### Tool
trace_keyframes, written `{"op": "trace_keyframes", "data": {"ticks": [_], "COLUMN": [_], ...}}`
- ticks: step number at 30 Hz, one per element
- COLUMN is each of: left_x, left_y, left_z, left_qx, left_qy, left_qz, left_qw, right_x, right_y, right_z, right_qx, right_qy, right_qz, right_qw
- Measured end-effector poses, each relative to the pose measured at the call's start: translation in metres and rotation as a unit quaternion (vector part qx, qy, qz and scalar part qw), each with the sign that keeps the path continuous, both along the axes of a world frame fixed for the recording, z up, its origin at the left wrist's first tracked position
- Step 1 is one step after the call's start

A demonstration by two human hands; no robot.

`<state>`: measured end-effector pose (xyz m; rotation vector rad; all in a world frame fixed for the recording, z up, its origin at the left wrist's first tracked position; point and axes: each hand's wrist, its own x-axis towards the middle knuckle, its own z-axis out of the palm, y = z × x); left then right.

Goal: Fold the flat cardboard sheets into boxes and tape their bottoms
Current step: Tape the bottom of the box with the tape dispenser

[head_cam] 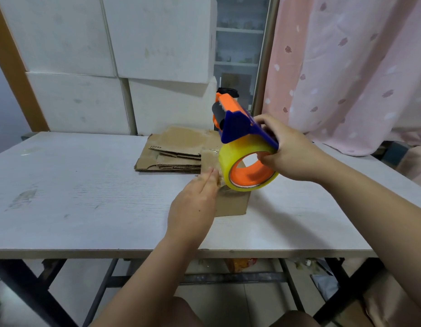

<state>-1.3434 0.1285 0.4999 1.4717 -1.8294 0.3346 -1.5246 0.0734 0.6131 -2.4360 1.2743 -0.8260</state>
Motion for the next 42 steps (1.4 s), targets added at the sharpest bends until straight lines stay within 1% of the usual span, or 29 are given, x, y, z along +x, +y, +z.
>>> {"op": "trace_keyframes", "data": {"ticks": [4, 9, 10, 12, 14, 15, 19, 22, 23, 26, 29, 32, 34, 39, 42], "left_x": [0.002, 0.003, 0.003, 0.005, 0.007, 0.007, 0.005, 0.005, 0.005, 0.004, 0.0, -0.002, -0.002, -0.002, -0.003], "left_y": [0.0, -0.001, 0.0, -0.002, -0.005, -0.006, -0.003, -0.001, -0.002, -0.003, -0.004, -0.004, -0.004, -0.003, -0.003], "left_z": [-0.002, -0.004, -0.004, -0.005, -0.008, -0.007, -0.005, -0.002, -0.002, -0.003, -0.005, -0.006, -0.005, -0.005, -0.004], "left_qx": [0.002, 0.016, 0.015, 0.027, 0.067, 0.075, 0.074, 0.072, 0.06, 0.064, 0.046, 0.041, 0.047, 0.05, 0.039], "left_qy": [-0.015, -0.028, -0.036, -0.019, -0.012, -0.028, -0.05, -0.05, -0.046, -0.037, -0.016, -0.001, 0.001, 0.01, 0.013], "left_qz": [-0.005, -0.014, -0.014, -0.02, -0.021, -0.011, -0.007, -0.01, -0.013, -0.009, -0.006, 0.001, 0.005, 0.003, 0.008], "left_qw": [1.0, 0.999, 0.999, 0.999, 0.997, 0.997, 0.996, 0.996, 0.997, 0.997, 0.999, 0.999, 0.999, 0.999, 0.999], "right_x": [-0.007, -0.016, -0.016, -0.017, -0.022, -0.026, -0.036, -0.037, -0.039, -0.047, -0.049, -0.049, -0.046, -0.043, -0.038], "right_y": [-0.003, -0.007, -0.007, -0.008, -0.01, -0.011, -0.015, -0.016, -0.017, -0.021, -0.02, -0.019, -0.018, -0.018, -0.022], "right_z": [0.007, 0.008, 0.007, 0.006, 0.007, 0.007, 0.002, -0.001, -0.004, -0.02, -0.038, -0.049, -0.053, -0.061, -0.067], "right_qx": [-0.032, -0.057, -0.07, -0.107, -0.154, -0.165, -0.141, -0.104, -0.09, -0.028, 0.037, 0.078, 0.087, 0.042, 0.045], "right_qy": [0.049, 0.079, 0.082, 0.088, 0.117, 0.128, 0.121, 0.068, 0.041, -0.058, -0.169, -0.242, -0.272, -0.27, -0.317], "right_qz": [0.007, 0.011, 0.014, 0.02, 0.013, 0.007, 0.007, 0.012, 0.009, -0.001, 0.026, 0.014, 0.008, -0.004, -0.005], "right_qw": [0.998, 0.995, 0.994, 0.99, 0.981, 0.978, 0.983, 0.992, 0.995, 0.998, 0.985, 0.967, 0.958, 0.962, 0.947]}}
